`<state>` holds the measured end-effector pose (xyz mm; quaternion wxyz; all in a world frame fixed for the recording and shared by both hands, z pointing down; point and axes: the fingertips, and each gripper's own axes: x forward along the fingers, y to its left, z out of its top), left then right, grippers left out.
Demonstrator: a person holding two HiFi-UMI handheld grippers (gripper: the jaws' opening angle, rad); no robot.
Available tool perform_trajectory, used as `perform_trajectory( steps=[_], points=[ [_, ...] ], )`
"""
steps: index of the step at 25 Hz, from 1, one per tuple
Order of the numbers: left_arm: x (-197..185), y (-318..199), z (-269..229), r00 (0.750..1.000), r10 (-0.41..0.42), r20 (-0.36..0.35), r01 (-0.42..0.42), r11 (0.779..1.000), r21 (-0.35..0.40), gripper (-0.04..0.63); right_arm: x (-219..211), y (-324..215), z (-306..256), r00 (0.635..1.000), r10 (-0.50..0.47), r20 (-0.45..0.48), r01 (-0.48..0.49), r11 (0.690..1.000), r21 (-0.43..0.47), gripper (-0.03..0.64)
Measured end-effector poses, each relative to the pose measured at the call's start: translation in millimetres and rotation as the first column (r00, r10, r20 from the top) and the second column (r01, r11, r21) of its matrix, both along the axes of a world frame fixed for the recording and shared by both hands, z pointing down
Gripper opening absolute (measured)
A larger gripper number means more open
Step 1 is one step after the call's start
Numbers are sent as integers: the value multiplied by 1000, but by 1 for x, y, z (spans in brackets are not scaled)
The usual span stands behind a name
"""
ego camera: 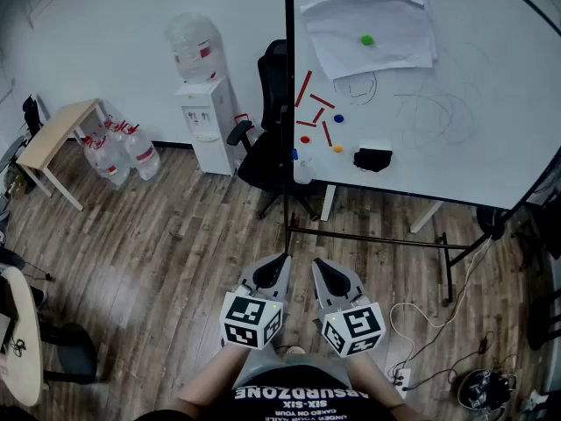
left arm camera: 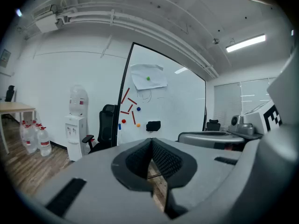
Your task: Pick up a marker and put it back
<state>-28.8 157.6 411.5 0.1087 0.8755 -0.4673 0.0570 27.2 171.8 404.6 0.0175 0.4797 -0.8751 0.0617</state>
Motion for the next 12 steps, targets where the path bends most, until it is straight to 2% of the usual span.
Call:
perform_trajectory(
  steps=[12],
  points=[
    [2,-2,6,1000,-20,3,20,1000,-24,8,10,-3,3,999,19,27,-19,1000,-5,-3]
  ],
)
